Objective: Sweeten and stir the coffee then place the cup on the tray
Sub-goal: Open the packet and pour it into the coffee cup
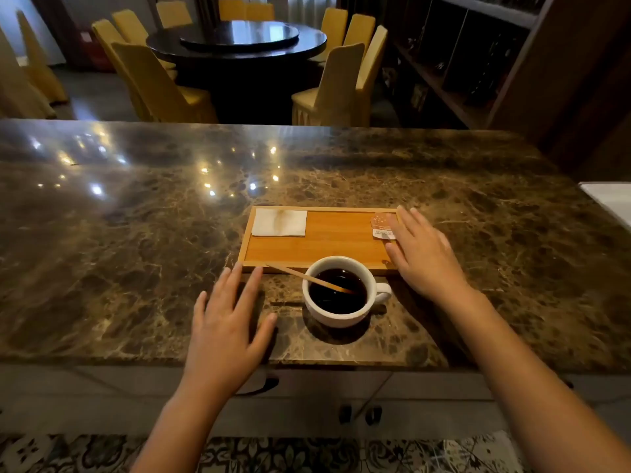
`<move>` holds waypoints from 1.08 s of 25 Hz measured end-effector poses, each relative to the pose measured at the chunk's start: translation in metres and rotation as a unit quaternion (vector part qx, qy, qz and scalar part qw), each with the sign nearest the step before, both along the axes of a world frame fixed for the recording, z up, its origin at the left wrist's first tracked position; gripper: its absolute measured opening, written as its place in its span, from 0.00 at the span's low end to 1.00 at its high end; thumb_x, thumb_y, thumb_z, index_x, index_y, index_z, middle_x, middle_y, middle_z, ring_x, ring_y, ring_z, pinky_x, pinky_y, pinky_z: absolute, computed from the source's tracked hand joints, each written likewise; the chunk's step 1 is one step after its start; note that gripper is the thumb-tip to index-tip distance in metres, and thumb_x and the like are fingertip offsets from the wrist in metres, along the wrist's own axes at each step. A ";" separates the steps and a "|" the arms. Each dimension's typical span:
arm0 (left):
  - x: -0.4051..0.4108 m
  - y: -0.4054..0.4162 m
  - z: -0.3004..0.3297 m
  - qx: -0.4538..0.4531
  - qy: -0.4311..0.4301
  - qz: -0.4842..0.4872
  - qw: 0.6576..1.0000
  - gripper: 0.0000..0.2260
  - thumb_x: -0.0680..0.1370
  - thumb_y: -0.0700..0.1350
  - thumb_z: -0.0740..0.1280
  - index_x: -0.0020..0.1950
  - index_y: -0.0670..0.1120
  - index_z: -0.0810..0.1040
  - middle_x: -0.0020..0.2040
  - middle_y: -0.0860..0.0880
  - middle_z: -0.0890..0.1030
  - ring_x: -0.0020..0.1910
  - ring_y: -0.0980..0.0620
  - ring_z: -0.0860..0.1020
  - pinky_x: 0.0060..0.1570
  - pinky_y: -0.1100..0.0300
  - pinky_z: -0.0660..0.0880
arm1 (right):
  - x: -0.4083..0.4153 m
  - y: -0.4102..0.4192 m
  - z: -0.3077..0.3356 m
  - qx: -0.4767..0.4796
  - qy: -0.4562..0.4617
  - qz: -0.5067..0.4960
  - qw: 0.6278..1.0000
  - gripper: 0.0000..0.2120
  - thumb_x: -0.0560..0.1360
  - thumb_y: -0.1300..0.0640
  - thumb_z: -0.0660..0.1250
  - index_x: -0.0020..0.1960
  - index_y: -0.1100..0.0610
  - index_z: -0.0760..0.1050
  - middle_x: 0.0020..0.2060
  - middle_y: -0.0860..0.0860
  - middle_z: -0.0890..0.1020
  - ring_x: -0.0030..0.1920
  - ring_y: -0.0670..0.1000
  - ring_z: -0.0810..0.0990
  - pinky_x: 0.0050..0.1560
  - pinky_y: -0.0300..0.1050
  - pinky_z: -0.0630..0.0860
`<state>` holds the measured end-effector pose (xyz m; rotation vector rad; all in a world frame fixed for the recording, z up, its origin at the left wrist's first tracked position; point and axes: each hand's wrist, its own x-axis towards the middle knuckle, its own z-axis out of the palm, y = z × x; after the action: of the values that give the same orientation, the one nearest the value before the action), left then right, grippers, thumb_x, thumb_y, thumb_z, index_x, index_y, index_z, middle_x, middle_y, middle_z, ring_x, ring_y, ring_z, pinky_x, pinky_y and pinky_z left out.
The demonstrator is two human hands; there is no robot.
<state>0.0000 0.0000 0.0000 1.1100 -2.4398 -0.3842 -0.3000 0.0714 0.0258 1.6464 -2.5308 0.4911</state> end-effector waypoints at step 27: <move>-0.003 0.003 -0.021 -0.031 -0.101 0.030 0.994 0.28 0.74 0.63 0.48 0.72 0.53 0.61 0.74 0.47 0.62 0.73 0.50 0.55 0.70 0.40 0.56 | -0.011 -0.003 -0.009 -0.087 -0.200 -0.106 0.970 0.11 0.69 0.53 0.72 0.49 0.57 0.78 0.54 0.55 0.77 0.59 0.56 0.69 0.59 0.56 0.67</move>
<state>-0.0027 0.0030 -0.0213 1.2442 -2.5653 -0.1827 -0.3106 0.0683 0.0170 1.3043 -2.7895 1.0821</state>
